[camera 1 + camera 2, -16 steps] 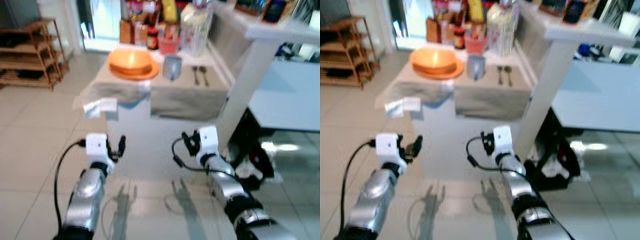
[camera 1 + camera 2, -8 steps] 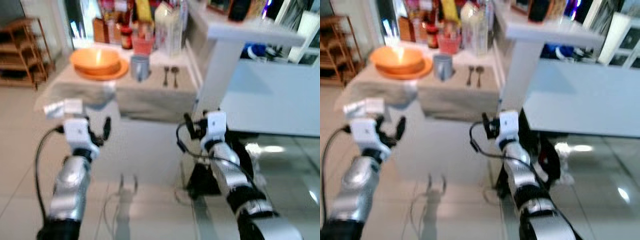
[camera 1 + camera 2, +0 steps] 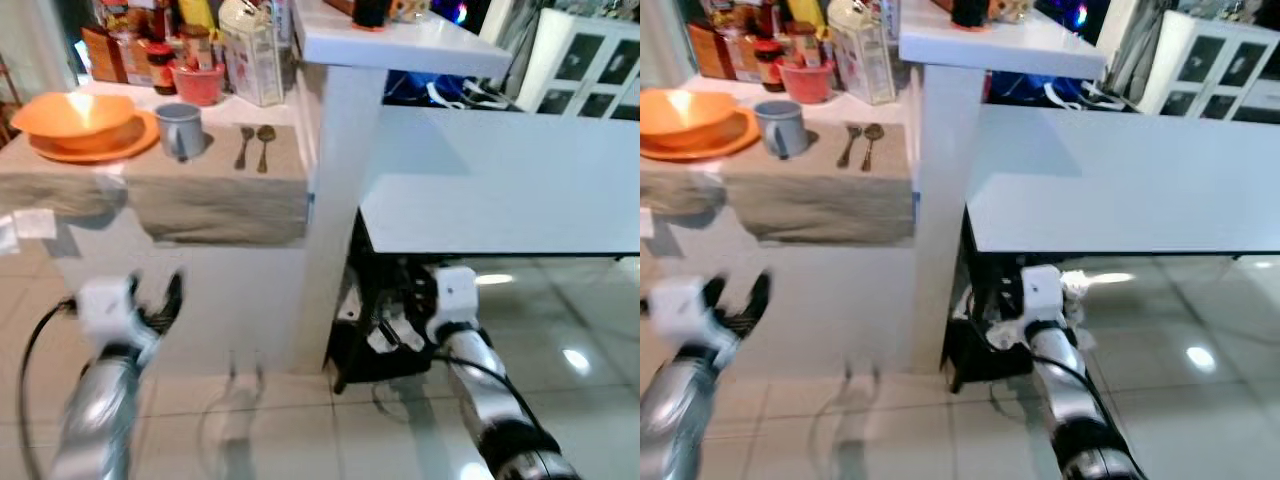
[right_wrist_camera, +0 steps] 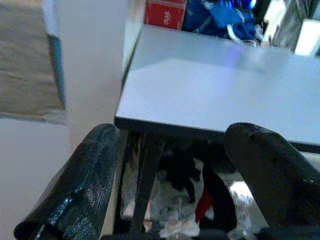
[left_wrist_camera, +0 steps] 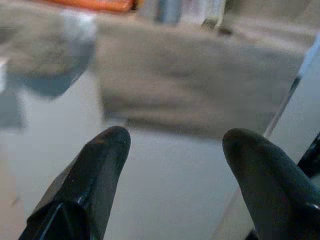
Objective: Setting the table
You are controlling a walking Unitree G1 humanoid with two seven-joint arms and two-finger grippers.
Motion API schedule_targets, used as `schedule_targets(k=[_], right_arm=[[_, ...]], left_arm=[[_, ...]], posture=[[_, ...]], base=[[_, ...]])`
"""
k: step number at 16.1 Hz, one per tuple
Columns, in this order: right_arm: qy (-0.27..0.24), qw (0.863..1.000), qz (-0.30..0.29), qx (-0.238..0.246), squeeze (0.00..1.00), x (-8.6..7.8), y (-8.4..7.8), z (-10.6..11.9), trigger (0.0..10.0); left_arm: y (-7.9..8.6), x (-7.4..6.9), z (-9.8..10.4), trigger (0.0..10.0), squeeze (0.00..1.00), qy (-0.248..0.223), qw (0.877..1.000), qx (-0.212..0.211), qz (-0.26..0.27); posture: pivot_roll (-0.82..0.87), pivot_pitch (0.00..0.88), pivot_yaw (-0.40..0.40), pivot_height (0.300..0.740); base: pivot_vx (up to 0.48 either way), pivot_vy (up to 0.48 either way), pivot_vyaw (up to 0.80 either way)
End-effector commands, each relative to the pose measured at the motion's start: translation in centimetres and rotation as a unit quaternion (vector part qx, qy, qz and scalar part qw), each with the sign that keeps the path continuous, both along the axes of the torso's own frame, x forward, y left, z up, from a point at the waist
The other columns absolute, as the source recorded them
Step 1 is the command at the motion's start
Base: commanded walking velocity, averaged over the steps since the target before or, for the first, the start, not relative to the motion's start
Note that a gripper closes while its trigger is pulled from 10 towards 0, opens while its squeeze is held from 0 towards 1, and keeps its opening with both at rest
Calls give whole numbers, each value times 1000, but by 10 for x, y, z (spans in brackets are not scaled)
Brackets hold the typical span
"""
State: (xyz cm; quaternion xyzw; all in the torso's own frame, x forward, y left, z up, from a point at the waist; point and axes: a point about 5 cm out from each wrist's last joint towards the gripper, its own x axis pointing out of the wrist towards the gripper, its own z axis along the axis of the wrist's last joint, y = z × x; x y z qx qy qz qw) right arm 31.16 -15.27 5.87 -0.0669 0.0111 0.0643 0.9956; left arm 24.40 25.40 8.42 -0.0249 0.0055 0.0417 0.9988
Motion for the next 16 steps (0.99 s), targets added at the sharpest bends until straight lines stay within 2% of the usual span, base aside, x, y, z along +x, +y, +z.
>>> schedule_targets(k=[1, 3, 4, 5, 6, 7, 9, 11, 14, 16], right_arm=[[-4, 999, 27, -17, 0, -5, 5, 1, 10000], [-10, 997, 68, -19, 0, -17, 6, 1, 10000], [-15, 997, 79, -8, 0, -23, 3, 3, 10000], [-3, 998, 67, 4, 0, -31, -8, -2, 10000], [6, 998, 59, 4, 0, -37, -16, -8, 10000], [12, 999, 51, 14, 0, -37, -19, -12, 10000], [19, 998, 43, 37, 0, -30, -14, -12, 10000], [22, 998, 55, 24, 0, -31, -6, -12, 10000], [27, 998, 48, 25, 0, -28, -8, -13, 10000], [36, 998, 47, 13, 0, -24, -11, -16, 10000]], left_arm=[[-5, -9, -2, 10000, 0, 5, 1000, -3, -12], [-10, -16, -8, 10000, 0, 13, 1000, -6, -11], [-3, -22, -10, 10000, 0, 15, 999, -27, 17], [6, -41, -13, 10000, 0, 17, 998, -32, 53], [8, -54, -17, 10000, 0, 29, 997, -26, 68], [5, -53, -17, 10000, 0, 33, 997, -25, 63], [-1, -38, -13, 10000, 0, 28, 999, -17, 36], [-3, -35, -14, 10000, 0, 40, 999, -9, 20], [-6, -26, -11, 10000, 0, 40, 999, 1, 8], [-10, -18, -7, 10000, 0, 38, 999, 15, -7]], posture=[[51, 0, -64, 736], [62, 0, -68, 736], [64, 0, -73, 736], [70, 0, -80, 736], [69, 0, -83, 736], [72, 0, -87, 736], [67, 0, -78, 736], [63, 0, -65, 736], [61, 0, -59, 736], [61, 0, -56, 736]], base=[[0, 0, 0], [0, 0, 0], [0, 0, 0], [0, 0, 0], [0, 0, 0], [0, 0, 0], [0, 0, 0], [0, 0, 0], [0, 0, 504], [0, 0, 0]])
